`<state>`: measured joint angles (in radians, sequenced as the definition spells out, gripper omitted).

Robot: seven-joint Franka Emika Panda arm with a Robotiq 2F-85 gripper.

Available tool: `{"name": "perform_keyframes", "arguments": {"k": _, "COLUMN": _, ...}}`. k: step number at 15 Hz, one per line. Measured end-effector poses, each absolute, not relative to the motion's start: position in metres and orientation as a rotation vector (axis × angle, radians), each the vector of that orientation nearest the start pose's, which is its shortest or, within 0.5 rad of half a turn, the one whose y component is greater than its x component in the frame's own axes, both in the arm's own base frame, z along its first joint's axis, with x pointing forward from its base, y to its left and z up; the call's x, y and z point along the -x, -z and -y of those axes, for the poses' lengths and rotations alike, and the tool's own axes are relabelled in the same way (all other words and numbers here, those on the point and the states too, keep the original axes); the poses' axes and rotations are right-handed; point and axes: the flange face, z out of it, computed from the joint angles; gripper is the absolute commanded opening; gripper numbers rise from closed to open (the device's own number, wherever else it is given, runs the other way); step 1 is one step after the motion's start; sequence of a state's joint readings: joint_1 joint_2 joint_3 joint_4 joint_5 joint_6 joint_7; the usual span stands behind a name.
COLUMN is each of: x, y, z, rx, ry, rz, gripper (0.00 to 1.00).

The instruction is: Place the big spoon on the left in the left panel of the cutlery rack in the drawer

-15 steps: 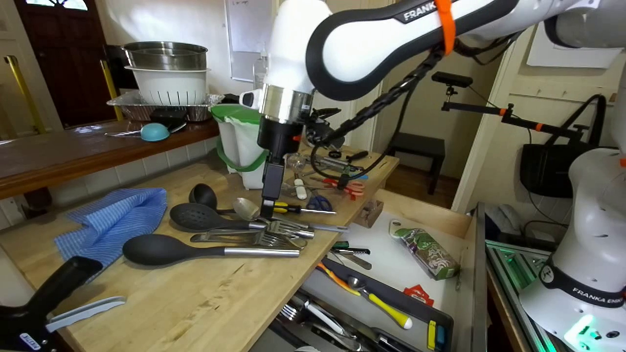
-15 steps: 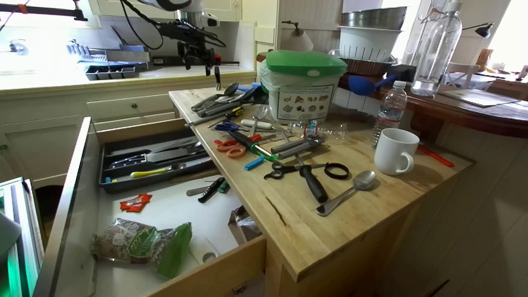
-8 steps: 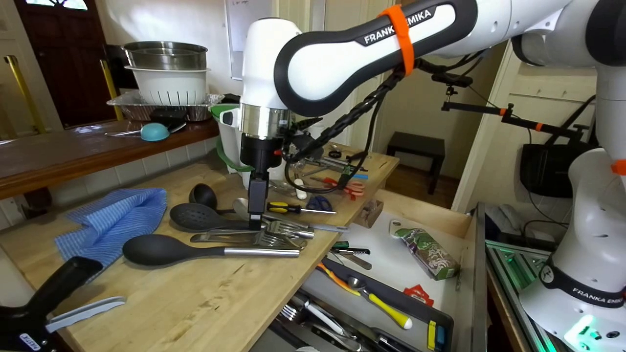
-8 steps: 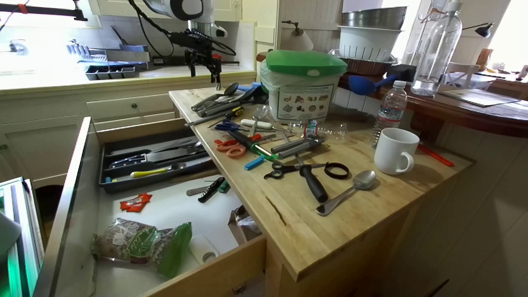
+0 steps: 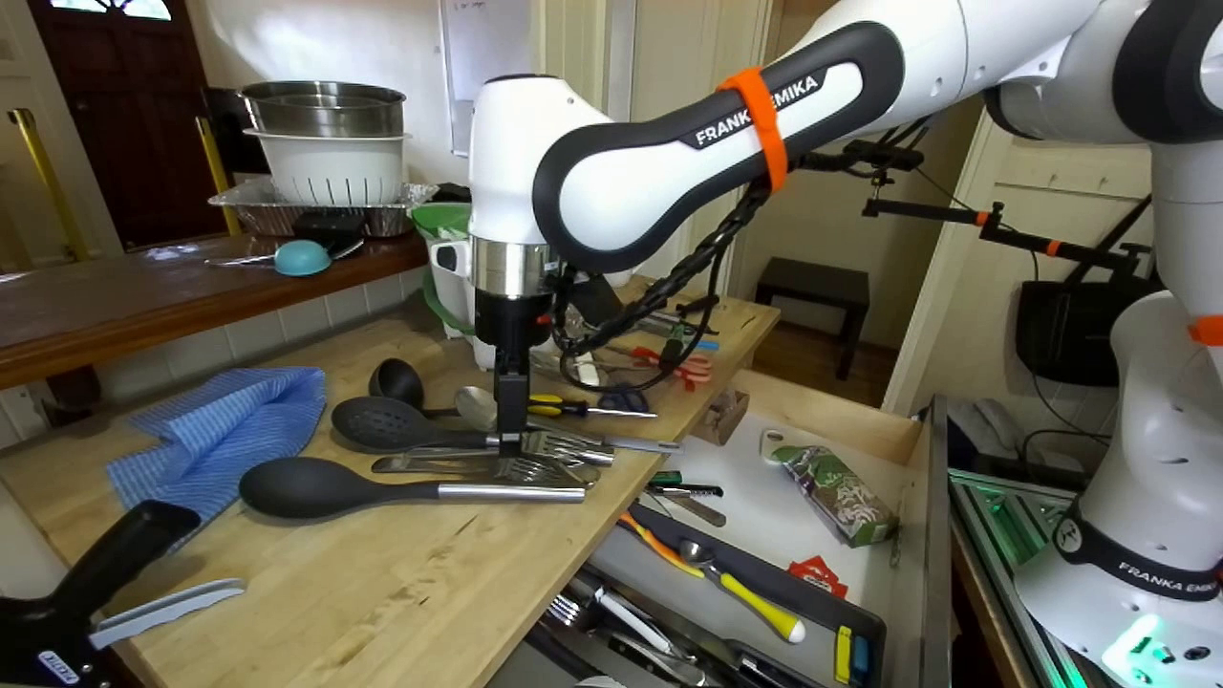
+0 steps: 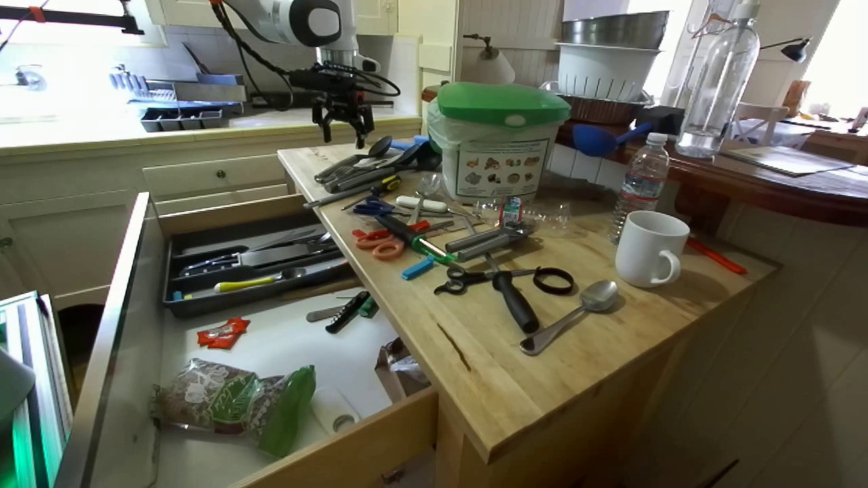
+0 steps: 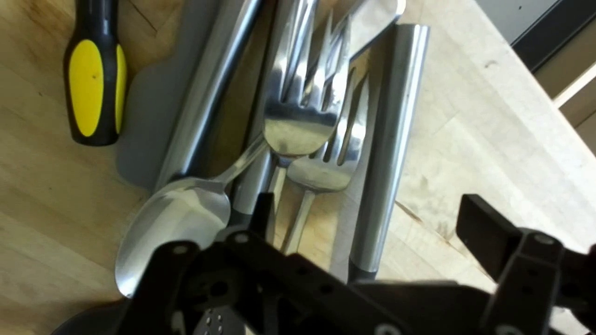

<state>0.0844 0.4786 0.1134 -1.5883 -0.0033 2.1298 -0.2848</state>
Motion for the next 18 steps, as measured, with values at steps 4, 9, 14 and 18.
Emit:
{"name": "perform_keyframes", "arguments": {"k": 4, "x": -0.695, "y": -0.342, "z": -0.136, "rx": 3.017, "ry": 0.091, "rz": 0.698, "gripper": 1.0}}
{"name": "perform_keyframes", "arguments": {"k": 9, "x": -0.712, "y": -0.326, "z": -0.162, "rx": 3.035, "ry": 0.111, "rz": 0.627, "gripper": 0.75}}
{"name": "perform_keyframes", "arguments": {"k": 14, "x": -0.726, "y": -0.315, "z": -0.169, "rx": 3.045, "ry": 0.126, "rz": 0.563, "gripper": 0.46}}
{"name": "perform_keyframes", "arguments": {"k": 18, "x": -0.733, "y": -0.312, "z": -0.165, "rx": 3.053, "ry": 0.141, "rz": 0.523, "gripper": 0.16}}
